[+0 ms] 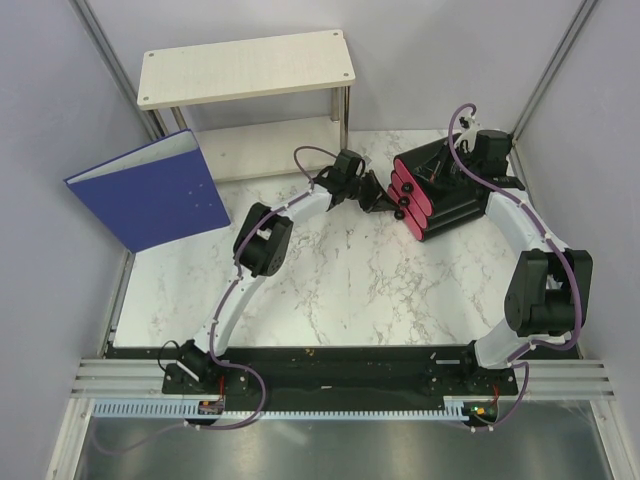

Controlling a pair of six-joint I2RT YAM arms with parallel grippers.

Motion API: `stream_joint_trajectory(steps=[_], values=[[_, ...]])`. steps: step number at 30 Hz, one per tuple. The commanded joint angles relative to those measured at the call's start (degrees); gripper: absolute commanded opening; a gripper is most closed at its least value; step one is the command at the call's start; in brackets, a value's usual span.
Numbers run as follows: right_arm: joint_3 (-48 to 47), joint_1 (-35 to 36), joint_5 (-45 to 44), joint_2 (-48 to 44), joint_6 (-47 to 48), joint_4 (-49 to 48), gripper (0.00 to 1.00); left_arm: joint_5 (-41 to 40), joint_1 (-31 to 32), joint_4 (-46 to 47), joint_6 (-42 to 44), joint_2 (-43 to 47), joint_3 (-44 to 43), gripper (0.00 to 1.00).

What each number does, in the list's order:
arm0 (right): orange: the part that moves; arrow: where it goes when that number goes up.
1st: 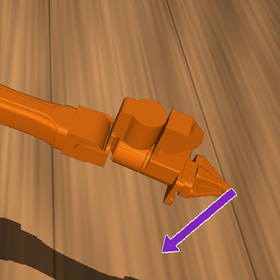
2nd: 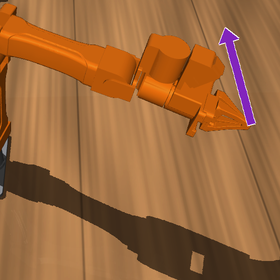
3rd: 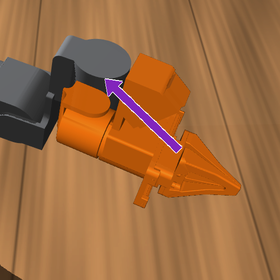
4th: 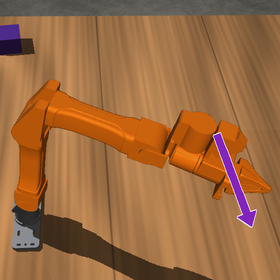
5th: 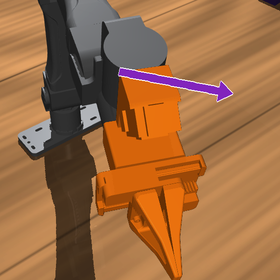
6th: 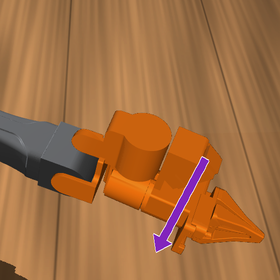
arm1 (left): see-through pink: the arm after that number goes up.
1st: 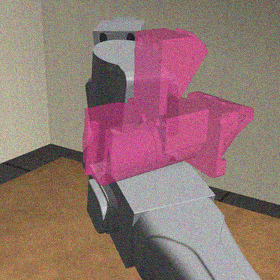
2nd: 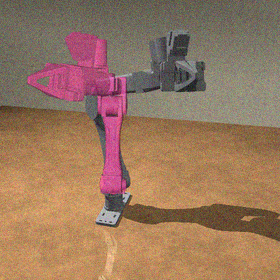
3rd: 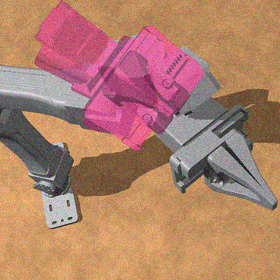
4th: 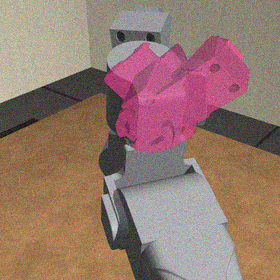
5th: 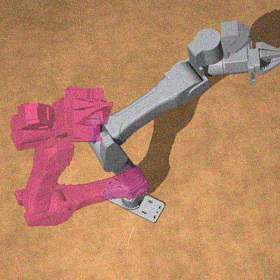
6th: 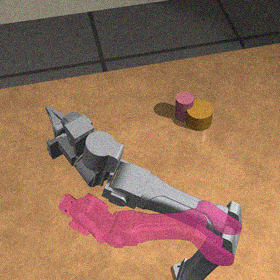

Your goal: Organize the makeup

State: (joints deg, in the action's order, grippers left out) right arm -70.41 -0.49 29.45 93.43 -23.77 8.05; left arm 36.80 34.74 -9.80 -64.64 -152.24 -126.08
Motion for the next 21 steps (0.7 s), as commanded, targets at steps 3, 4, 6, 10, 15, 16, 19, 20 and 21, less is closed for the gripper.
stream_joint_trajectory(steps=[3, 4, 6, 10, 15, 16, 19, 20, 21], values=[[5.99, 0.23, -8.27, 6.59, 3.47, 22.18, 0.00, 8.46, 0.94, 12.35, -8.56, -4.45, -6.18, 0.02], [6.08, 0.14, -8.18, 6.59, 3.47, 22.18, 0.00, 8.99, 1.03, 12.79, -8.92, -4.64, -6.45, 0.02], [5.90, 0.23, -8.18, 6.68, 3.47, 22.27, 0.00, 9.17, 0.94, 12.88, -8.40, -4.47, -5.59, 0.02], [5.90, 0.23, -8.36, 6.24, 3.47, 22.18, 0.00, 4.97, 0.24, 12.09, -4.45, 1.75, 1.26, 0.02], [6.07, 0.23, -8.18, 5.98, 3.47, 22.27, 0.00, 4.60, -1.43, 12.61, -1.10, 5.11, 4.26, 0.02], [6.08, 0.23, -8.18, 5.98, 3.47, 22.18, 0.00, 4.86, -1.69, 12.70, -0.75, 5.55, 4.44, 0.03], [5.99, 0.23, -8.09, 5.89, 3.47, 22.27, 0.00, 3.99, -2.48, 13.84, 0.39, 7.83, 6.45, 0.04], [5.81, 0.23, -8.09, 5.80, 3.55, 22.27, 0.00, 3.72, -2.66, 14.98, 0.65, 9.41, 7.59, 0.06], [5.55, 0.23, -8.09, 5.80, 3.47, 22.27, 0.00, 3.55, -3.10, 15.51, 0.66, 10.03, 9.17, 0.06]])
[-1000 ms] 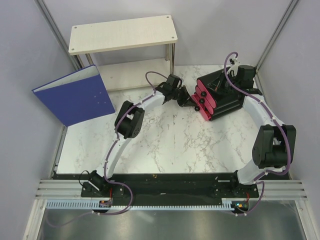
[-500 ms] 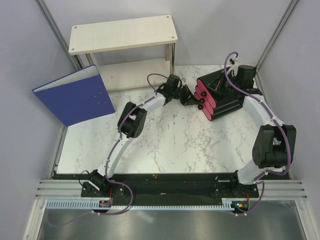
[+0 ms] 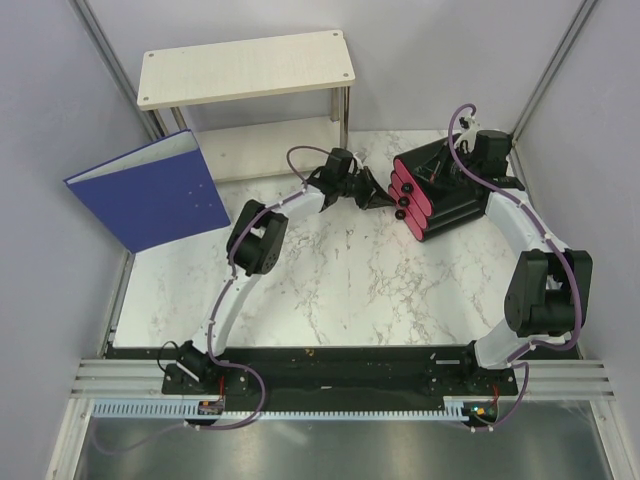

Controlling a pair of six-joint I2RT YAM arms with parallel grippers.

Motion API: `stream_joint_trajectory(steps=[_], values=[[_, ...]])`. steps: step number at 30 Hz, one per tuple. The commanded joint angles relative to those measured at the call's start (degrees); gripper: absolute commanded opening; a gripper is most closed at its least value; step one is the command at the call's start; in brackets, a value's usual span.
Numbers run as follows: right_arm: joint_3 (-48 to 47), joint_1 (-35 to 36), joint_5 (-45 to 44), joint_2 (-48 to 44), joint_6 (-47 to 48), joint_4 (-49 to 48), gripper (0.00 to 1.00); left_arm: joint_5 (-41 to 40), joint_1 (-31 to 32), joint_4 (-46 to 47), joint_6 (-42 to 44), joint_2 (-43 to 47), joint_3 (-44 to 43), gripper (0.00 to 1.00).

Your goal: Organize the makeup

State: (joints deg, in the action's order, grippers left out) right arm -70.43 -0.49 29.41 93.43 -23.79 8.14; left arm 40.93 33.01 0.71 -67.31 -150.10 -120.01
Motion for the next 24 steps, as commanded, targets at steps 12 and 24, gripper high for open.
stream_joint_trajectory(steps=[12, 24], values=[[-0.84, 1.79, -7.97, 2.11, 5.07, 24.46, 0.00, -9.01, -4.80, -16.13, 21.67, 24.58, 13.12, 0.25], [-10.86, 14.02, -3.40, -2.37, 10.87, 24.55, 0.58, -21.59, -5.15, -29.19, 34.61, 47.17, 36.58, 0.75]])
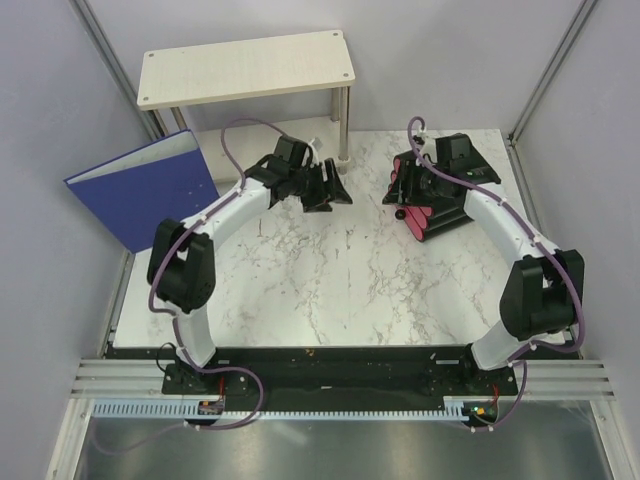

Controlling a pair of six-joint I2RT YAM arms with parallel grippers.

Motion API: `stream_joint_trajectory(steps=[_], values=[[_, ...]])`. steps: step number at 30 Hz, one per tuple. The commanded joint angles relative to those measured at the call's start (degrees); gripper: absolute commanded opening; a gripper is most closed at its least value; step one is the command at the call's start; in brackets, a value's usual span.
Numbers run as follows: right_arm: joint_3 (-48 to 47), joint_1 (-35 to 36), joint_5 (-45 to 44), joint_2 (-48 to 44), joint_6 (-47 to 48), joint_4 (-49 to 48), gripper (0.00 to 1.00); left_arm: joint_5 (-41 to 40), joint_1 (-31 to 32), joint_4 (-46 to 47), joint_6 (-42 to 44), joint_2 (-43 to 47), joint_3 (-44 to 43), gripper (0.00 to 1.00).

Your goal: Organize the makeup

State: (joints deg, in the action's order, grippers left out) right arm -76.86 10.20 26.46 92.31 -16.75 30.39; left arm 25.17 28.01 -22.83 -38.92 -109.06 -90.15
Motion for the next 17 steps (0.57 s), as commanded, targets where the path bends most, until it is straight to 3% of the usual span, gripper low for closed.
stream_joint_trajectory(steps=[1, 6, 14, 17], values=[[-4.44, 4.30, -0.09, -1.17, 4.09, 2.22, 0.61, -5.92, -0.15, -5.73, 6.57, 7.18, 7.96, 0.80], [-3.21, 10.10, 2.19, -0.38, 5.85, 2.48, 0.68, -5.92, -0.15, -5.82, 7.72, 12.01, 13.77, 0.99], [-3.65, 16.34, -0.70, 2.52, 9.10, 5.73, 0.83, -8.91, -0.15, -5.39, 8.77, 17.56, 19.74, 0.99], [-4.44, 16.87, -2.37, 2.43, 9.54, 6.26, 0.95, -8.64, -0.15, -4.50, 10.35, 18.88, 20.10, 0.99]])
